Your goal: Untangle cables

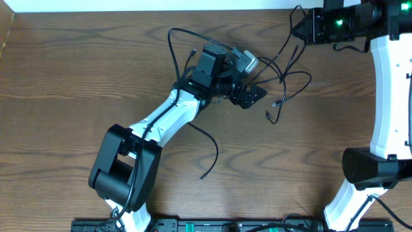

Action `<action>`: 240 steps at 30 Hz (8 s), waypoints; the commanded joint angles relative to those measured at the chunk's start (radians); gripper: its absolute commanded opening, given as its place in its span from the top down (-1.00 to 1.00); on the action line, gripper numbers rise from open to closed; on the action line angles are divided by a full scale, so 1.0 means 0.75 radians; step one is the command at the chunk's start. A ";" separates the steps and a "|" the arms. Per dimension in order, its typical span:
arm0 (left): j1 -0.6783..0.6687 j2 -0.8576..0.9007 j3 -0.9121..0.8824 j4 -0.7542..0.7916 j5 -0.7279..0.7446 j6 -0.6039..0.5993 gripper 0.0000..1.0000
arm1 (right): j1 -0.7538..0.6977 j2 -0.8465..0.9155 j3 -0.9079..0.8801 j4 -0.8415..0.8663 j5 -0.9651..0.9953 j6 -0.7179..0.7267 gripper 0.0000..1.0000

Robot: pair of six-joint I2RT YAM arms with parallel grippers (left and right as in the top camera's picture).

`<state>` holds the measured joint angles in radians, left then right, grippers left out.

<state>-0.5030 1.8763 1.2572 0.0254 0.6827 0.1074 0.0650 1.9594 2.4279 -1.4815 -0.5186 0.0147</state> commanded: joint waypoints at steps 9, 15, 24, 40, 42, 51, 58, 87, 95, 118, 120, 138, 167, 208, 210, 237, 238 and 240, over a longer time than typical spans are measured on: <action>-0.148 0.094 0.030 0.180 -0.163 0.160 -0.07 | 0.012 -0.003 0.005 -0.006 -0.005 0.010 0.98; -0.132 0.079 0.030 0.180 -0.304 0.058 0.85 | -0.002 -0.003 0.005 -0.003 0.013 0.011 0.98; 0.058 -0.268 0.030 0.013 -0.338 -0.335 0.85 | -0.048 0.031 0.005 0.015 0.198 0.098 0.97; 0.779 -1.109 0.030 -0.163 -0.309 -0.417 0.85 | -0.134 0.374 -0.064 0.009 0.383 0.174 0.97; 0.875 -1.147 0.030 -0.163 -0.309 -0.417 0.85 | -0.143 0.411 -0.064 0.009 0.404 0.174 0.98; 1.080 -1.177 0.030 -0.169 -0.308 -0.432 0.86 | -0.169 0.545 -0.064 -0.053 0.484 0.156 0.52; 1.080 -1.125 0.030 -0.167 -0.235 -0.501 0.85 | -0.157 0.538 0.010 -0.150 0.343 -0.126 -0.98; 1.080 -1.240 0.030 -0.481 -0.152 -0.799 0.85 | 0.360 0.540 -0.467 0.822 0.497 -0.242 -0.25; 1.080 -1.225 0.030 -0.606 -0.152 -0.799 0.85 | 0.394 0.552 -0.574 0.946 0.433 -0.240 -0.10; 0.892 -0.987 0.030 -0.760 -0.117 -0.728 0.85 | 0.403 0.660 -0.665 1.186 0.440 -0.234 0.50; 0.878 -0.966 0.030 -0.760 -0.117 -0.728 0.85 | 0.403 0.663 -0.665 1.171 0.439 -0.219 0.60; 0.812 -0.760 0.030 -0.749 -0.187 -0.524 0.85 | 0.317 0.276 -0.467 0.658 0.597 -0.072 0.98; 1.006 -0.714 0.030 -0.751 -1.239 -0.423 0.85 | -0.663 -0.179 -0.332 0.404 0.722 0.159 0.98; 0.456 -0.713 0.030 -0.790 -0.717 -0.409 0.85 | -0.077 0.031 -0.691 0.540 0.433 -0.092 -0.79; 0.454 -0.705 0.030 -0.819 -0.683 -0.410 0.85 | -0.021 0.031 -0.764 0.579 0.433 -0.085 -0.77; 0.457 -0.469 0.012 -0.845 -0.410 -0.535 -0.93 | 0.419 0.031 -1.451 1.228 0.563 -0.076 -0.37; 0.464 -0.469 0.012 -0.845 -0.421 -0.534 -0.93 | 0.425 0.031 -1.468 1.244 0.564 -0.076 -0.33; 0.479 -0.469 0.012 -0.846 -0.428 -0.534 -0.93 | 0.436 0.031 -1.497 1.272 0.585 -0.067 -0.27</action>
<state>-0.1619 1.5249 1.2621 -0.6098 0.3927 -0.2947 0.3744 1.9961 1.3342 -0.5446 -0.1001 -0.0376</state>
